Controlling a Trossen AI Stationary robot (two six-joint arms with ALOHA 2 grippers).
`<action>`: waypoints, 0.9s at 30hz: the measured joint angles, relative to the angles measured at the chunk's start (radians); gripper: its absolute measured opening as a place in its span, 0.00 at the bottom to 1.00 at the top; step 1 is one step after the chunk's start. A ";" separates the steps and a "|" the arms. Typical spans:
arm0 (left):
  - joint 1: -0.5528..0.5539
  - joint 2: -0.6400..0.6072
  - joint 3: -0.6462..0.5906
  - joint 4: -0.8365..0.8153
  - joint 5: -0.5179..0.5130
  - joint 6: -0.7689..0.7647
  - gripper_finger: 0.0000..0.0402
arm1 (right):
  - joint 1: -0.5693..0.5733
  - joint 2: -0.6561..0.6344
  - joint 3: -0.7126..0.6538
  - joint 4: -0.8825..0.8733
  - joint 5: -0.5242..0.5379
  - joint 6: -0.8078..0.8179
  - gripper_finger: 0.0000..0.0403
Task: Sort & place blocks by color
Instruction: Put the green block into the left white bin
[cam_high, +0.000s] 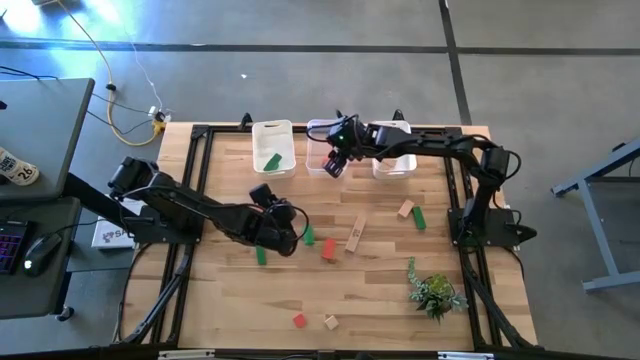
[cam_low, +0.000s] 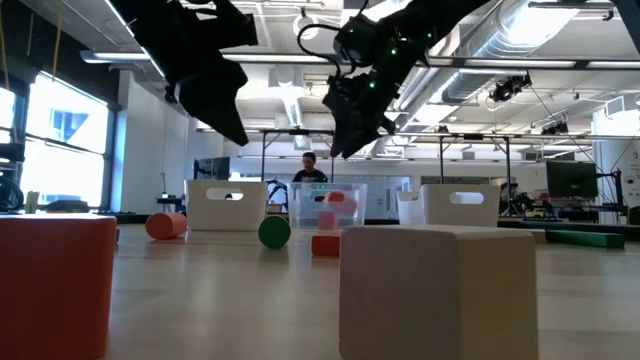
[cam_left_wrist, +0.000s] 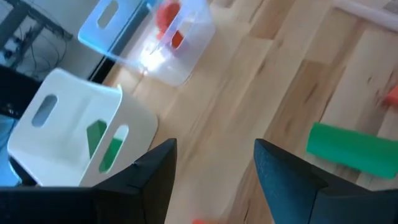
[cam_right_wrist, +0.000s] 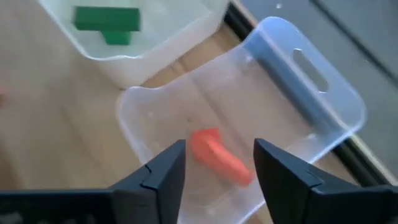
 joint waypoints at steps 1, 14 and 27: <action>0.000 -0.002 0.000 -0.018 0.006 -0.015 0.50 | 0.000 0.000 0.018 -0.023 -0.022 0.016 0.45; -0.004 -0.092 -0.001 -0.297 0.047 -0.252 0.50 | 0.145 -0.001 0.124 -0.212 -0.257 0.231 0.46; -0.031 -0.148 -0.001 -0.414 0.161 -0.344 0.50 | 0.344 -0.001 0.124 -0.201 -0.257 0.345 0.46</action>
